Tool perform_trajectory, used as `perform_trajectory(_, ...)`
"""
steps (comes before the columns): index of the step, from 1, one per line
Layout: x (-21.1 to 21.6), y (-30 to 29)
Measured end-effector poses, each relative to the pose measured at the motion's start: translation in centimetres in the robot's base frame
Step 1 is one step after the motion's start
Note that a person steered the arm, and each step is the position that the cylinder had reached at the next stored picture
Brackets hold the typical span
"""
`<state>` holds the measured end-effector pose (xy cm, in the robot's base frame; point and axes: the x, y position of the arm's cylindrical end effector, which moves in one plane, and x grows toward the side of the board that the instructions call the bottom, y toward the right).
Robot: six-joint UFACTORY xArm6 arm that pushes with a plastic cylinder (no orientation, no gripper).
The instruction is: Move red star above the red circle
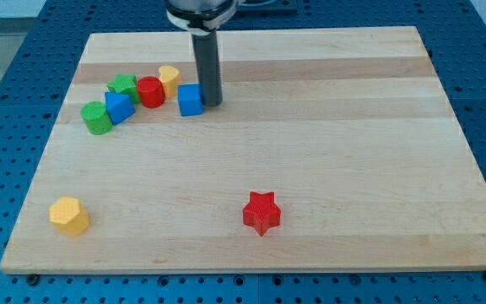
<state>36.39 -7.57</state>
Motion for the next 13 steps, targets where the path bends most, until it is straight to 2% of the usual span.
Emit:
perform_trajectory(1, 0.2, -2.3)
perform_trajectory(2, 0.9, -1.7)
perform_trajectory(3, 3.9, 2.0)
perform_trajectory(6, 17.6, 14.3)
perform_trajectory(7, 22.0, 16.3)
perform_trajectory(8, 24.6, 15.0)
perform_trajectory(9, 24.6, 11.9)
perform_trajectory(13, 21.2, 9.3)
